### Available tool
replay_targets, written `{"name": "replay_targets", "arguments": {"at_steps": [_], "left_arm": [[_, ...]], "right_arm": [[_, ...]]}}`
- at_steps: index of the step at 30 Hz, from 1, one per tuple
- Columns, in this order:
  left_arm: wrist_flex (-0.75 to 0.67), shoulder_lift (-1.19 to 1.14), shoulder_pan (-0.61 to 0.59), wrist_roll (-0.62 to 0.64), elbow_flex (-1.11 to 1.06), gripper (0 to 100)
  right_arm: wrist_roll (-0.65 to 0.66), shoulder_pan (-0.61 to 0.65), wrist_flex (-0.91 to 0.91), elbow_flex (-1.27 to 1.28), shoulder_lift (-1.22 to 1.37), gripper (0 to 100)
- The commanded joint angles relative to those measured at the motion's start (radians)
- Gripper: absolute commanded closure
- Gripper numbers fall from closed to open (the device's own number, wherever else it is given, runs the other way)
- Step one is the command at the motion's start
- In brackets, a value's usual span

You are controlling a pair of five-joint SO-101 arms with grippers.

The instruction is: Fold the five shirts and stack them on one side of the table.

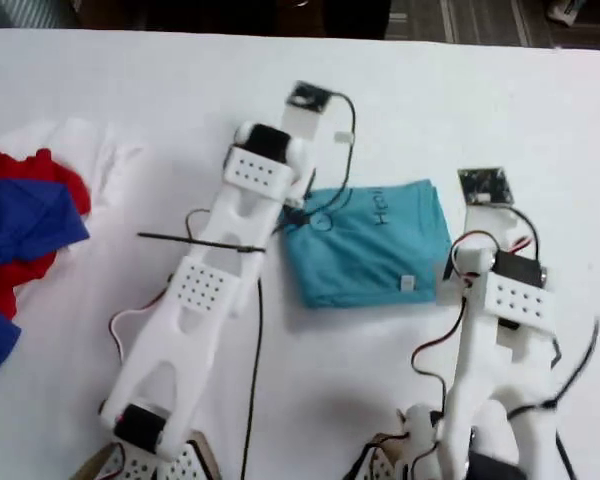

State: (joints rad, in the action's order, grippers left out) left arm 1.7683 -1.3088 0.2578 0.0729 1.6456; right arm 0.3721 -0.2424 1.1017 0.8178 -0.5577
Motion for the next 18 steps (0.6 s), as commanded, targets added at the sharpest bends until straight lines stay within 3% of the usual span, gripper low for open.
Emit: {"name": "replay_targets", "arguments": {"at_steps": [1, 7, 18], "left_arm": [[0.011, 0.147, -0.011, 0.005, 0.019, 97], [0.012, 0.219, -0.008, 0.005, 0.012, 97], [0.008, 0.224, -0.04, -0.091, 0.012, 97]], "right_arm": [[-0.006, -0.008, 0.022, -0.086, -0.067, 95.6], [-0.066, -0.008, -0.053, -0.157, 0.101, 75.8], [-0.169, 0.124, -0.042, -0.414, 0.593, 74.1]]}}
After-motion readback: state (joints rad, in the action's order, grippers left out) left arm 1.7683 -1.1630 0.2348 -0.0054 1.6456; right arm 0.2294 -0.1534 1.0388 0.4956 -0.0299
